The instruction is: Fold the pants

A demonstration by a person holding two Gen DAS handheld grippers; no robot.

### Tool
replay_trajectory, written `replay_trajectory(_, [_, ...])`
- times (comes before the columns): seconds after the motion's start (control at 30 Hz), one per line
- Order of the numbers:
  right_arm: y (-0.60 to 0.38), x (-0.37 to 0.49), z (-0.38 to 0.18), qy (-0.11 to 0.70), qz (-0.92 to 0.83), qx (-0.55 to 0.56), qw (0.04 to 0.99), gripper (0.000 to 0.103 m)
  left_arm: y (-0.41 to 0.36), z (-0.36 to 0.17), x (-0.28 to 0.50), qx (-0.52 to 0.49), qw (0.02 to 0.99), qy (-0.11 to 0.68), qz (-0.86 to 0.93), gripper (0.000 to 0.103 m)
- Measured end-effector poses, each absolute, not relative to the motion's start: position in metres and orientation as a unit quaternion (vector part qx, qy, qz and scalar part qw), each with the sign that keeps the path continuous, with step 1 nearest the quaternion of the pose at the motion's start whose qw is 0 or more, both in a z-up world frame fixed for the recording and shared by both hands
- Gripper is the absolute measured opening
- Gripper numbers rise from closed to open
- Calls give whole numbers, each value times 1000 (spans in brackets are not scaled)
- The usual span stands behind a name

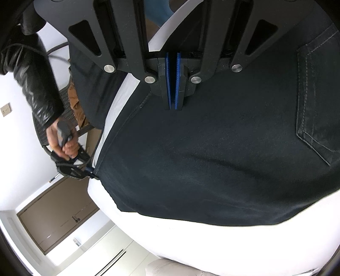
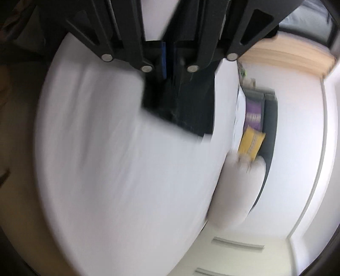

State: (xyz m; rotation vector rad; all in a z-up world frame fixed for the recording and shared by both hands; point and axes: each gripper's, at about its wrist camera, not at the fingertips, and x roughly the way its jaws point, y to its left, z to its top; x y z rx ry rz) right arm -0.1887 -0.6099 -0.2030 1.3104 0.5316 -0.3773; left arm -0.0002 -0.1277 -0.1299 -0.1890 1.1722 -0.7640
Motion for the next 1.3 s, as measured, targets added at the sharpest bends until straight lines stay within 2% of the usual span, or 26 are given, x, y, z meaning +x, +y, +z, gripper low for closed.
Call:
replay_trajectory(0.07, [-604, -185, -176, 258, -220, 535, 774, 18, -131, -120, 0, -73, 769, 533, -345, 3])
replay_trajectory(0.17, [-561, -150, -134, 309, -161, 439, 828, 18, -135, -97, 11, -81, 780, 507, -358, 3])
replay_trajectory(0.23, [-527, -124, -124, 332, -94, 412, 843, 18, -143, -88, 31, -90, 781, 497, -366, 3])
replay_trajectory(0.37, [-439, -48, -132, 404, 94, 400, 817, 18, -165, -92, 78, -107, 781, 490, -372, 3])
replay_trajectory(0.43, [-407, -17, -149, 455, 128, 378, 796, 18, -171, -107, 100, -122, 773, 509, -358, 3])
replay_trajectory(0.53, [-405, 12, -197, 510, 110, 400, 753, 14, -162, -129, 112, -123, 774, 530, -323, 3])
replay_trajectory(0.57, [-418, 17, -215, 521, 88, 424, 736, 0, -156, -135, 112, -129, 773, 534, -317, 3])
replay_trajectory(0.63, [-449, 21, -232, 490, 77, 471, 729, 0, -141, -148, 112, -142, 772, 540, -304, 3])
replay_trajectory(0.73, [-498, 23, -226, 445, 12, 481, 756, 0, -122, -158, 114, -187, 767, 535, -300, 3])
replay_trajectory(0.83, [-558, 14, -226, 389, -62, 504, 769, 0, -112, -158, 114, -187, 779, 524, -290, 3])
replay_trajectory(0.97, [-612, -12, -209, 333, -160, 497, 785, 0, -78, -159, 101, -202, 795, 510, -259, 3])
replay_trajectory(1.1, [-632, -49, -183, 330, -263, 457, 783, 3, -30, -157, 85, -233, 808, 503, -197, 3])
replay_trajectory(1.2, [-589, -61, -169, 324, -152, 473, 805, 6, -20, -146, 82, -247, 816, 491, -182, 3])
replay_trajectory(1.3, [-485, -47, -172, 361, 34, 472, 804, 6, -62, -136, 87, -244, 806, 482, -242, 3])
